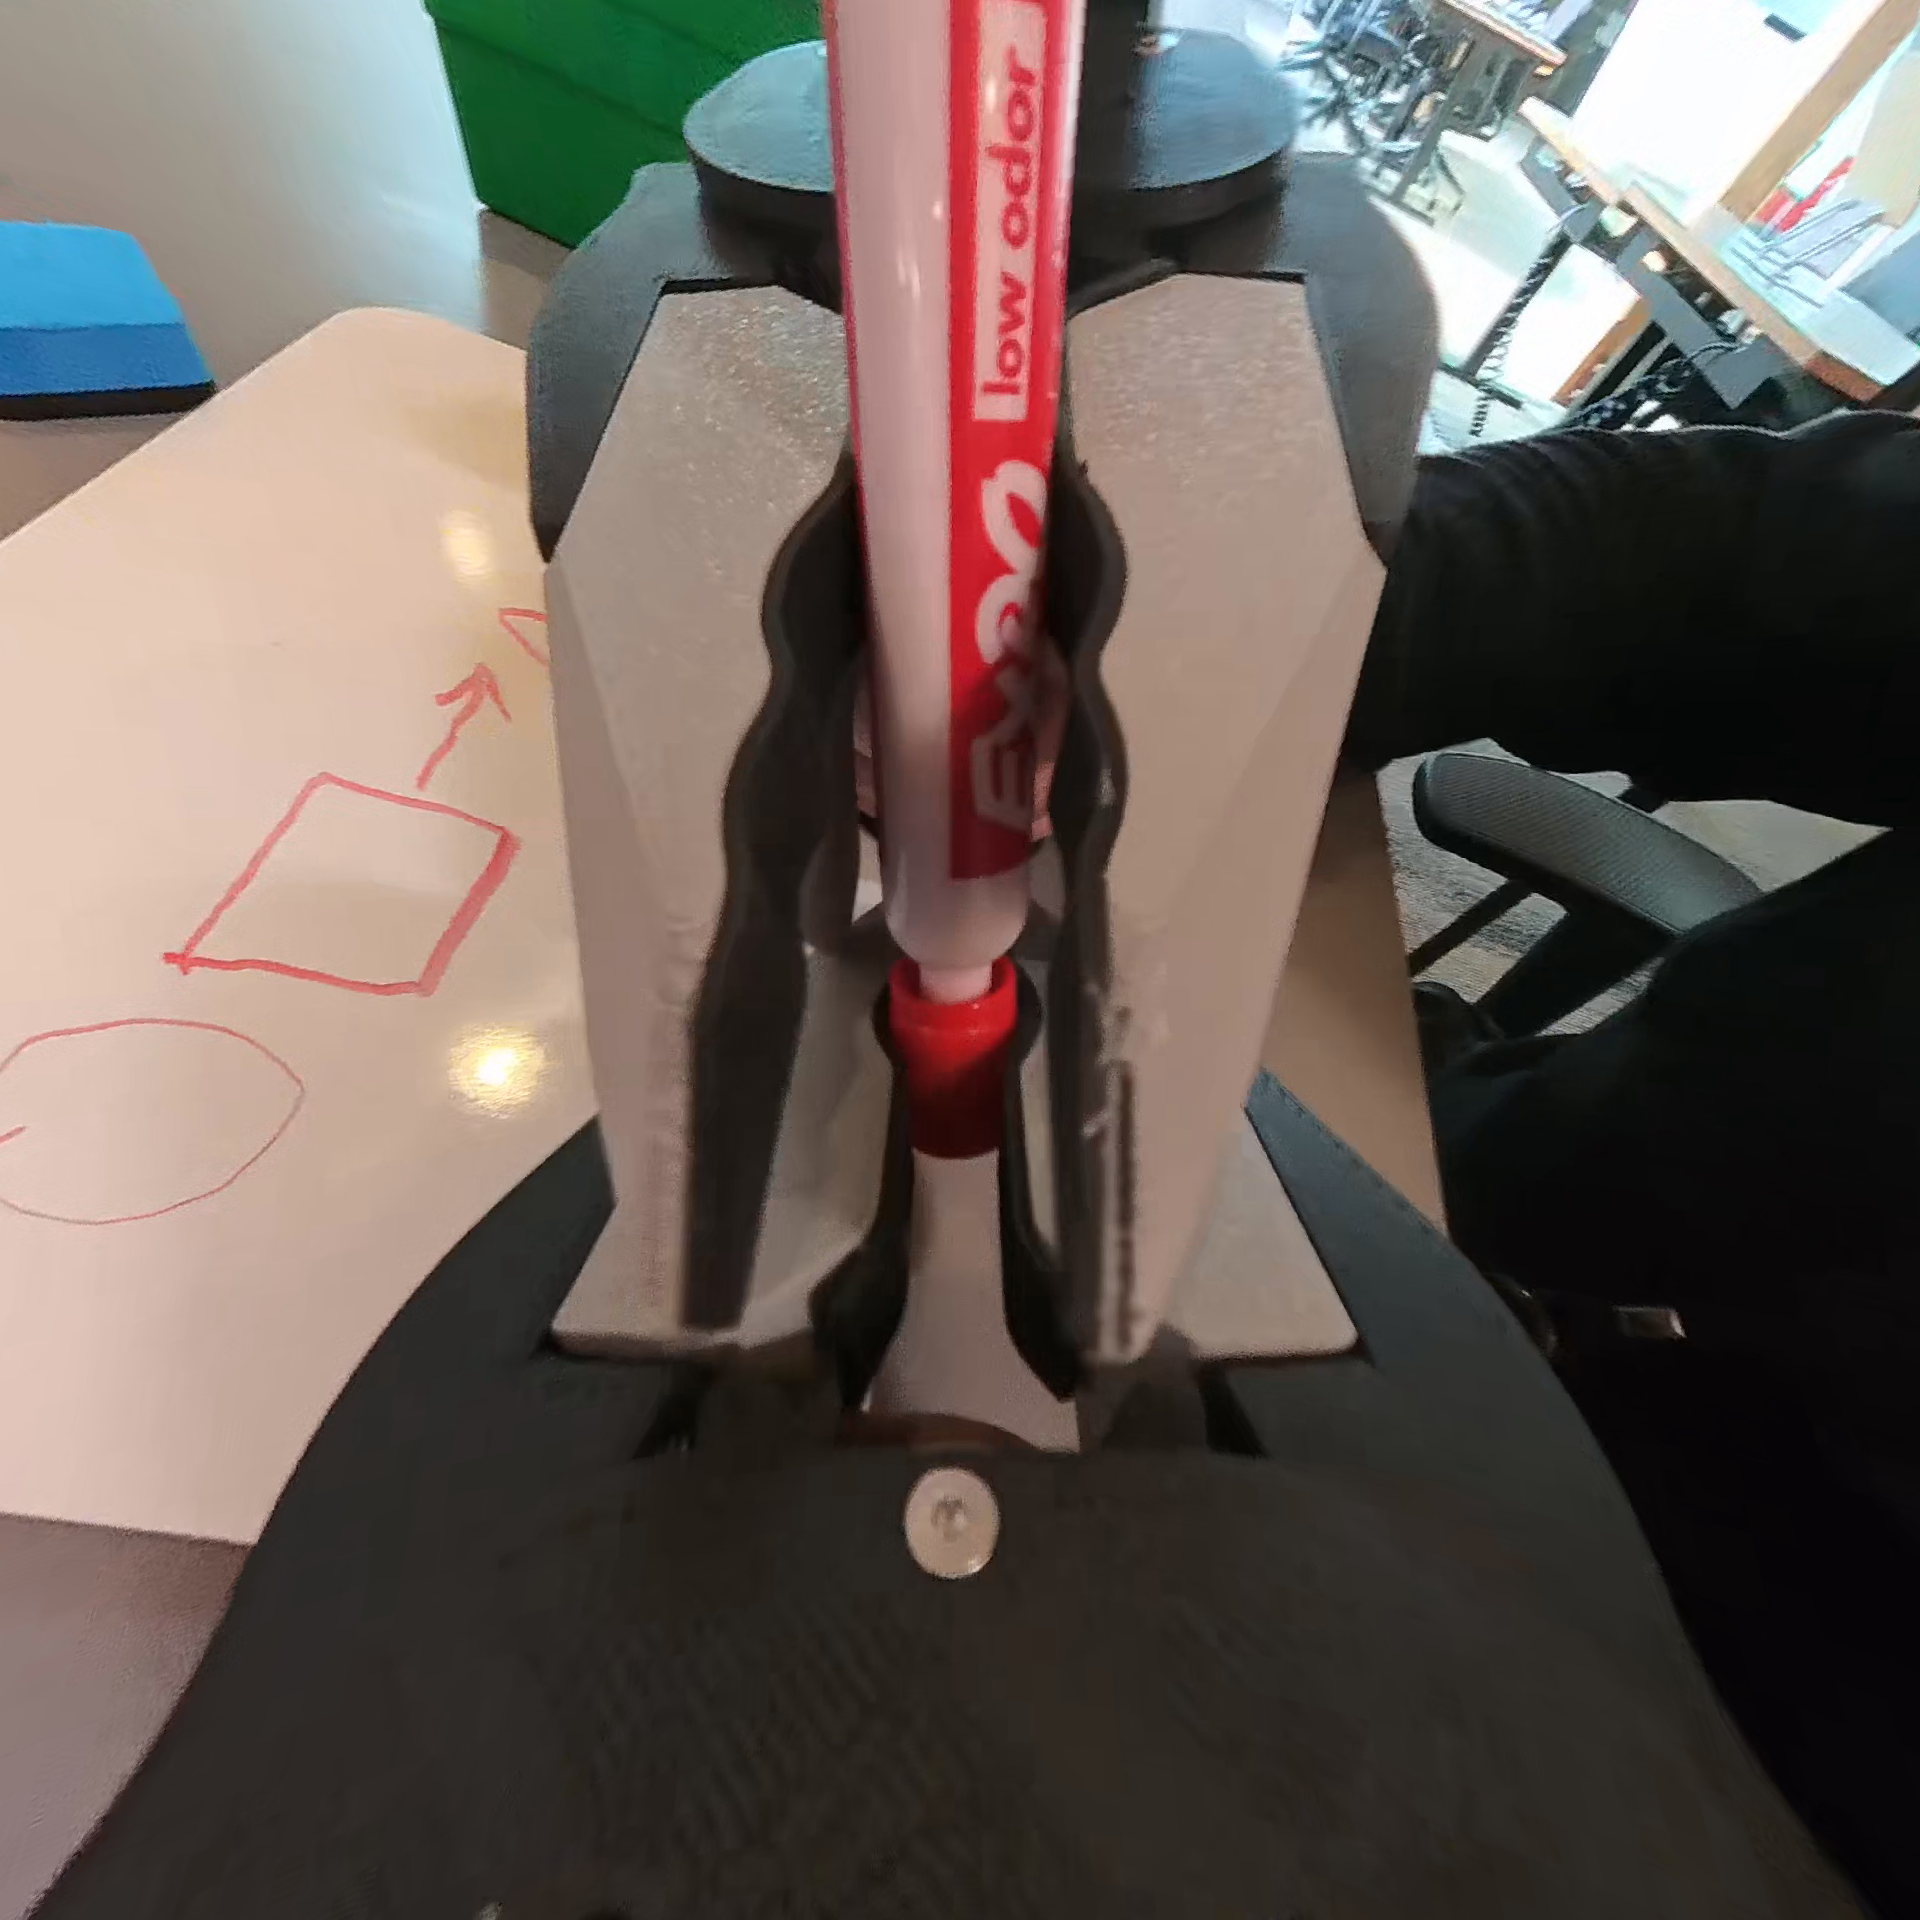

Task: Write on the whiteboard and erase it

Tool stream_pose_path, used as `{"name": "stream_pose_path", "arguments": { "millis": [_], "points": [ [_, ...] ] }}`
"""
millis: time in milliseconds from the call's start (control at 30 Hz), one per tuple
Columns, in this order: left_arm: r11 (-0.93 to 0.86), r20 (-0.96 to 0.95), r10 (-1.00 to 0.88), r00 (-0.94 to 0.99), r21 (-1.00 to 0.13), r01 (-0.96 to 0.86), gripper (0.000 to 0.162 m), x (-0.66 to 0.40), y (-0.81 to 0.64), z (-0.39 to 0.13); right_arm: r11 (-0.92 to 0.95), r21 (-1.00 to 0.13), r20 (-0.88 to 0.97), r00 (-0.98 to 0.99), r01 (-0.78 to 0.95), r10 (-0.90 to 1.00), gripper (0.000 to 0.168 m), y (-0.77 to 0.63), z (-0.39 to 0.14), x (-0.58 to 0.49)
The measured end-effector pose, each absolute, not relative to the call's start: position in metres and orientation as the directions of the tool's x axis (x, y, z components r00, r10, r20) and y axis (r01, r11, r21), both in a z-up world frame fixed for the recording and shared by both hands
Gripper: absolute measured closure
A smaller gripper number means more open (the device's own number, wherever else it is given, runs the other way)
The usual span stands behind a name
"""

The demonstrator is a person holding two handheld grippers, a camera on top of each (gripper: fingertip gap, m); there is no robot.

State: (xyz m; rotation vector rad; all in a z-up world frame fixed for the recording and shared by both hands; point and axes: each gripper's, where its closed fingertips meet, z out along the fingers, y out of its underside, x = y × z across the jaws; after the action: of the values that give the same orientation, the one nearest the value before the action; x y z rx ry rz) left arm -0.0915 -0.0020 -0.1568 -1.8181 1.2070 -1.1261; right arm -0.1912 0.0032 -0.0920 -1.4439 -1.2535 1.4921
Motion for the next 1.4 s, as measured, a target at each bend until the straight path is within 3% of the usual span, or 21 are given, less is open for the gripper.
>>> {"name": "stream_pose_path", "arguments": {
  "millis": [167,367,600,700,800,933,1100,1200,1267,1400],
  "points": [
    [-0.406,0.381,-0.914,0.14,-0.852,-0.33,0.156,-0.088,-0.011,-0.153,-0.323,-0.936,-0.347,-0.194,0.143,0.918,0.149,-0.003,-0.091,-0.187],
    [-0.255,0.112,-0.937,0.331,-0.866,-0.43,0.156,-0.095,0.013,-0.167,-0.291,-0.943,-0.286,0.055,0.161,0.957,0.149,0.015,-0.101,-0.194],
    [-0.367,0.349,-0.93,0.12,-0.847,-0.383,0.158,-0.086,-0.022,-0.158,-0.237,-0.954,-0.273,-0.204,0.182,0.94,0.148,-0.016,-0.096,-0.187],
    [-0.388,0.366,-0.921,0.132,-0.845,-0.368,0.157,-0.087,-0.019,-0.158,-0.245,-0.952,-0.276,-0.171,0.183,0.946,0.148,-0.013,-0.096,-0.189],
    [-0.316,0.22,-0.939,0.263,-0.852,-0.416,0.158,-0.092,0.0,-0.167,-0.311,-0.931,-0.315,0.008,0.193,0.949,0.148,0.008,-0.105,-0.191],
    [-0.32,0.23,-0.941,0.248,-0.842,-0.434,0.157,-0.092,-0.004,-0.17,-0.347,-0.923,-0.357,-0.038,0.167,0.933,0.148,0.003,-0.105,-0.188],
    [-0.307,0.302,-0.95,0.078,-0.863,-0.4,0.156,-0.085,-0.033,-0.157,-0.1,-0.985,-0.132,-0.238,0.14,0.962,0.149,-0.034,-0.091,-0.185],
    [-0.391,0.383,-0.918,0.098,-0.84,-0.377,0.159,-0.087,-0.027,-0.157,-0.234,-0.962,-0.261,-0.216,0.139,0.941,0.148,-0.021,-0.093,-0.187],
    [-0.384,0.341,-0.923,0.176,-0.834,-0.396,0.158,-0.087,-0.018,-0.164,-0.339,-0.928,-0.358,-0.117,0.155,0.927,0.147,-0.006,-0.098,-0.19],
    [-0.317,0.244,-0.946,0.214,-0.839,-0.441,0.157,-0.088,-0.015,-0.169,-0.341,-0.929,-0.344,0.004,0.146,0.939,0.147,-0.002,-0.101,-0.191]
  ]
}}
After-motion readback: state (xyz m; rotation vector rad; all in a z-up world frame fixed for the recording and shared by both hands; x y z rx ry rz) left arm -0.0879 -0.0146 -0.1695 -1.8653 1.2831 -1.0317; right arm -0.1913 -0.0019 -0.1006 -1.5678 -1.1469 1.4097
